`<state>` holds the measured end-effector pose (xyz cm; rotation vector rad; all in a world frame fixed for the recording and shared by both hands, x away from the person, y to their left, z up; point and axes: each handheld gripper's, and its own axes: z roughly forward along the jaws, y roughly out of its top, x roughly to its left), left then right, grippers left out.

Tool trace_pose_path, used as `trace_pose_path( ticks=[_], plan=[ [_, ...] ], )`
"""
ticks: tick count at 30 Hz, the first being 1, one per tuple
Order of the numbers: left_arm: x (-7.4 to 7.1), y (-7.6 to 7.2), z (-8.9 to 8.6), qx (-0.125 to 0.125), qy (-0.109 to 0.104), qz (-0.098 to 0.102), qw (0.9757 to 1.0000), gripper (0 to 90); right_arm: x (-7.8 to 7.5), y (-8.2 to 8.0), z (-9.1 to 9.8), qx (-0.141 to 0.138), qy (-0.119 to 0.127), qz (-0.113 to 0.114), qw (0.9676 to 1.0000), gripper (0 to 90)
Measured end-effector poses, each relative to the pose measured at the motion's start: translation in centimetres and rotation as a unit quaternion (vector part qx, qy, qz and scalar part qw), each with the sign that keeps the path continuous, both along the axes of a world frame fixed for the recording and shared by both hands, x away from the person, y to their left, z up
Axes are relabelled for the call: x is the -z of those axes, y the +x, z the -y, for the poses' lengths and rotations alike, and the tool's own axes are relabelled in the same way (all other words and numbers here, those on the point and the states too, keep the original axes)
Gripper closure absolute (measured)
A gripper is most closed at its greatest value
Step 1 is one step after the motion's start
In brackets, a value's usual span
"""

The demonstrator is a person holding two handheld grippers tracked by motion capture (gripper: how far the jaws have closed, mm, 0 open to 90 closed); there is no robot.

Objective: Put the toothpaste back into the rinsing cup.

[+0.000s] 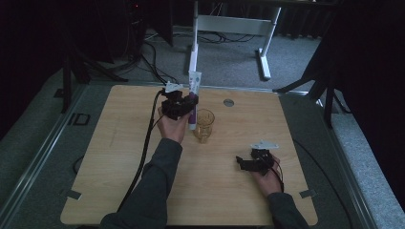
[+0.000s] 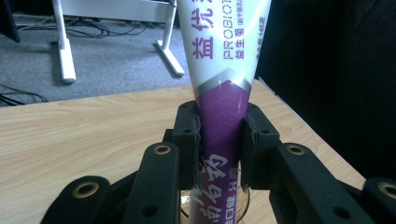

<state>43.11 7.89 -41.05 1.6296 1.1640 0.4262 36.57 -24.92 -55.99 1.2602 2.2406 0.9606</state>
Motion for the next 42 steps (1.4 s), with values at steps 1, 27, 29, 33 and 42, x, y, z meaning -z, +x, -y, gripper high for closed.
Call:
trace_pose_path(
  ticks=[1, 27, 29, 33, 42],
  plan=[
    [0.0, 0.0, 0.0, 0.0, -0.001, 0.001, 1.0, 71.1, 0.0, 0.0, 0.0, 0.0, 0.0, 0.0, 1.0, 19.6],
    [0.8, 0.9, 1.0, -0.001, -0.009, 0.007, 0.9999, 71.0, 0.0, 0.0, 0.0, 0.0, 0.001, -0.001, 1.0, 19.6],
    [0.7, 1.1, 1.0, 0.0, -0.011, 0.005, 0.9999, 71.0, 0.0, 0.0, 0.0, 0.0, 0.001, -0.001, 1.0, 19.6],
    [0.3, 1.4, 1.3, 0.0, -0.01, 0.006, 0.9999, 71.0, 0.0, 0.0, 0.0, 0.001, 0.002, -0.001, 1.0, 19.6],
    [0.2, 2.0, 1.7, -0.004, -0.02, 0.007, 0.9998, 70.7, 0.0, 0.0, 0.0, 0.0, 0.001, -0.001, 1.0, 19.6]
  ],
)
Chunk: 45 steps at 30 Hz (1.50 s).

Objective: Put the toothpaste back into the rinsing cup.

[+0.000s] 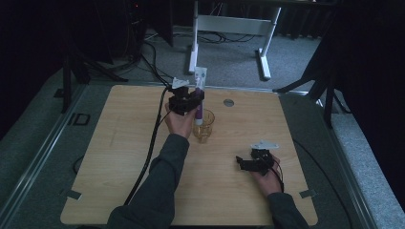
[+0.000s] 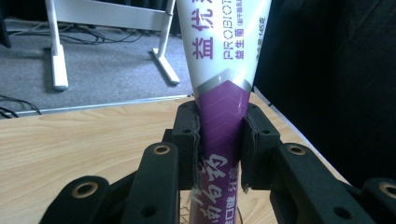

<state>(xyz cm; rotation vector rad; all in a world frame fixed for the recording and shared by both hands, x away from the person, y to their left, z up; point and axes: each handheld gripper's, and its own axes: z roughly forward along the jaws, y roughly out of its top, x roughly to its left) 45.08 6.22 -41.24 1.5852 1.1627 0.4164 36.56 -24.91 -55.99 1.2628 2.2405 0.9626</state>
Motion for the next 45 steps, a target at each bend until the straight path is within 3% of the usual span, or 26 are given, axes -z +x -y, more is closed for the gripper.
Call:
trace_pose_path(
  ticks=[7, 19, 32, 45],
  plan=[
    [0.2, 0.4, 0.2, -0.002, -0.003, -0.004, 1.0, 70.6, 0.0, 0.0, 0.0, 0.0, 0.0, 0.0, 1.0, 19.6],
    [-0.2, 1.1, 1.4, -0.004, 0.016, 0.011, 0.9998, 70.1, 0.0, 0.0, 0.0, -0.001, -0.001, 0.001, 1.0, 19.6],
    [0.9, 1.9, 1.6, -0.004, 0.011, -0.011, 0.9999, 69.8, 0.0, 0.0, 0.0, 0.0, 0.0, -0.001, 1.0, 19.6],
    [1.9, 1.3, 2.3, 0.02, 0.054, -0.018, 0.9982, 69.1, 0.0, 0.0, 0.0, -0.002, 0.001, -0.001, 1.0, 19.6]
  ],
)
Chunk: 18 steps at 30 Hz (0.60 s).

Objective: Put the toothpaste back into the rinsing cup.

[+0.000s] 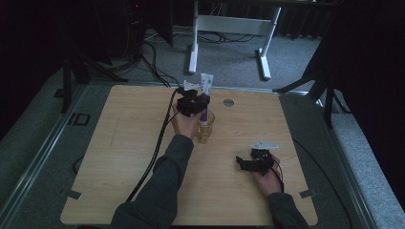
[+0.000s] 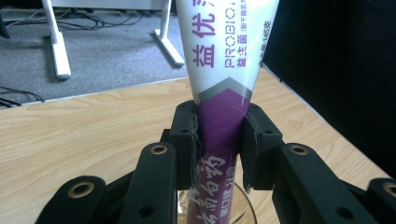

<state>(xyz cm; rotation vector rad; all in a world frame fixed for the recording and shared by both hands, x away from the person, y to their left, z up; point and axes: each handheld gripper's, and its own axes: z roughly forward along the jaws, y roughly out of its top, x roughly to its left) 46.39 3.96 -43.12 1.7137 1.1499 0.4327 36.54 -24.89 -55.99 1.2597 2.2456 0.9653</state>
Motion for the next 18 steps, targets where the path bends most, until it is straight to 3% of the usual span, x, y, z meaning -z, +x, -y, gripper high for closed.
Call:
trace_pose_path(
  ticks=[6, 12, 18],
  plan=[
    [0.8, -0.6, 0.0, 0.004, 0.011, -0.004, 0.9999, 68.7, 0.0, 0.0, 0.0, 0.0, 0.0, 0.001, 1.0, 19.6],
    [1.7, -0.9, 0.3, 0.009, 0.045, -0.01, 0.9989, 67.2, 0.0, 0.0, 0.0, -0.001, -0.001, 0.001, 1.0, 19.6],
    [2.9, -1.1, 0.4, 0.014, 0.056, -0.024, 0.998, 65.5, 0.0, 0.0, 0.0, -0.001, -0.001, 0.001, 1.0, 19.6]
  ],
)
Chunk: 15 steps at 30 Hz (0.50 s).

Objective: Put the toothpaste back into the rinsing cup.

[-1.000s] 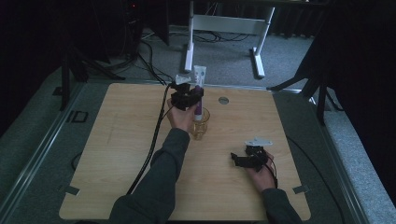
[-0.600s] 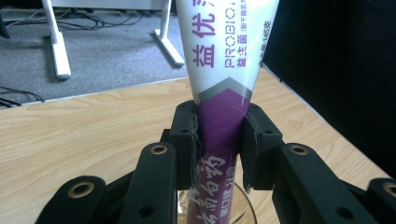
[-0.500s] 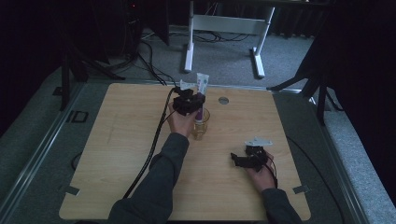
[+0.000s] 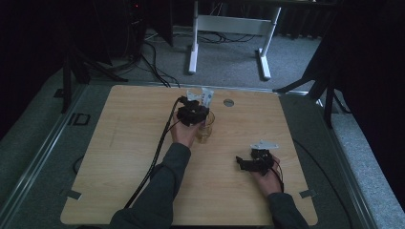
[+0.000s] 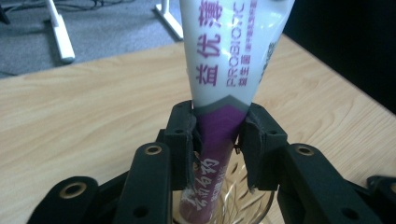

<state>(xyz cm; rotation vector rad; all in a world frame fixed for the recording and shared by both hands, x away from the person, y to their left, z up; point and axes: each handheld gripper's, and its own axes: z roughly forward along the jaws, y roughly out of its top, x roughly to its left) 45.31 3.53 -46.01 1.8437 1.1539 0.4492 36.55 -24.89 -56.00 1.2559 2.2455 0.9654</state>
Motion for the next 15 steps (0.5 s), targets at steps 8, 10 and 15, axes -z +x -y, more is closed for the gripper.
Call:
trace_pose_path(
  ticks=[8, 10, 15],
  plan=[
    [0.2, -1.3, -0.1, 0.013, 0.002, 0.02, 0.9997, 55.8, 0.0, 0.0, 0.0, -0.001, 0.0, 0.0, 1.0, 19.6],
    [0.2, -1.7, -0.5, 0.015, -0.004, 0.021, 0.9997, 52.4, 0.0, 0.0, 0.0, 0.0, 0.0, 0.0, 1.0, 19.6],
    [0.1, -2.9, -1.4, 0.011, -0.014, 0.029, 0.9994, 46.6, 0.0, 0.0, 0.0, 0.0, 0.0, 0.0, 1.0, 19.6]
  ],
)
